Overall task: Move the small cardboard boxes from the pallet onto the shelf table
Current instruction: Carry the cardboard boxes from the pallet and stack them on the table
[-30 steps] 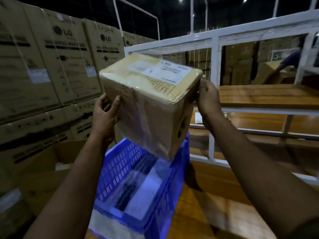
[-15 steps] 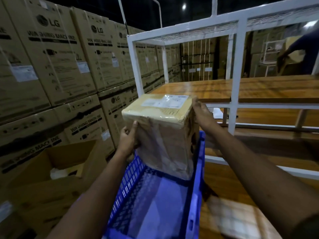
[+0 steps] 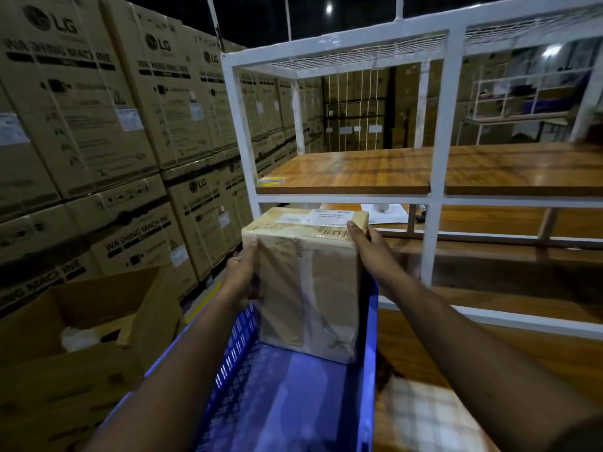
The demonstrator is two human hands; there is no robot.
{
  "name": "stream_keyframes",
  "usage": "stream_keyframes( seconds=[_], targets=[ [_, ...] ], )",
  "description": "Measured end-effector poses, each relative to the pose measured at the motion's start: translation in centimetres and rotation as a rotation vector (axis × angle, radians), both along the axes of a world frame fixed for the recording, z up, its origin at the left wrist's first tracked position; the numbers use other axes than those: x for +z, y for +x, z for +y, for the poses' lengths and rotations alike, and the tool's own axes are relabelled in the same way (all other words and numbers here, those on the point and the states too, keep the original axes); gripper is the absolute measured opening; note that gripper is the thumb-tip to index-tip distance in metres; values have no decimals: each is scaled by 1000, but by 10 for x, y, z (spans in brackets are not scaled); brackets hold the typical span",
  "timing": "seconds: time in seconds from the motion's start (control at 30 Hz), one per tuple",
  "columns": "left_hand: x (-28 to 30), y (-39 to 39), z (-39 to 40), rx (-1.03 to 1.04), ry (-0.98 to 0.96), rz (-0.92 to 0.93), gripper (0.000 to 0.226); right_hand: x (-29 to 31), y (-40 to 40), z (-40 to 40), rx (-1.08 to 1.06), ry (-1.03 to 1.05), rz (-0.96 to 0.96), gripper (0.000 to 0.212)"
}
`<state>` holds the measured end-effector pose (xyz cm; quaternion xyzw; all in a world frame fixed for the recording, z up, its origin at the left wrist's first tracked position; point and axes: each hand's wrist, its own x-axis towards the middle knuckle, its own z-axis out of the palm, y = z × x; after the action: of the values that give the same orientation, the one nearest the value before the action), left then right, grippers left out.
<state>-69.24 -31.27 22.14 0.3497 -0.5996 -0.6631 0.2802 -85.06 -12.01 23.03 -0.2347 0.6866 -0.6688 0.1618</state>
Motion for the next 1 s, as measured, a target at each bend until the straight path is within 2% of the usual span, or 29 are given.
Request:
stream_keyframes(
  seconds=[0.07,0.27,0.37,0.43,0.53,0.6,0.67,0.8,1.0],
  targets=[
    [-3,-1,-5,-10,-4,-3,63,-1,-1,-3,-77,21,44,62],
    [-6,3,2,7,-13,18,54,-5,1,-9,-124,62,54,90],
    [-8,4,3,10,-17,21,47,-2,7,-5,-117,77,78,77],
    [-11,5,2,31,-63,-20,48,0,10,-3,-175,127,193,63],
    [-14,8,1,107,-176,-75,61,5,17,1,-334,144,573,48],
    [-11,11,5,164,-303,-113,69,6,25,3,-338,127,754,42],
    [-5,15,12,195,-434,-124,67,4,33,2,-321,123,865,38],
    [0,23,28,192,-623,-148,57,2,53,0,-284,111,1008,36],
    [-6,48,53,186,-723,-176,54,-2,95,-1,-159,115,1014,27]
  ],
)
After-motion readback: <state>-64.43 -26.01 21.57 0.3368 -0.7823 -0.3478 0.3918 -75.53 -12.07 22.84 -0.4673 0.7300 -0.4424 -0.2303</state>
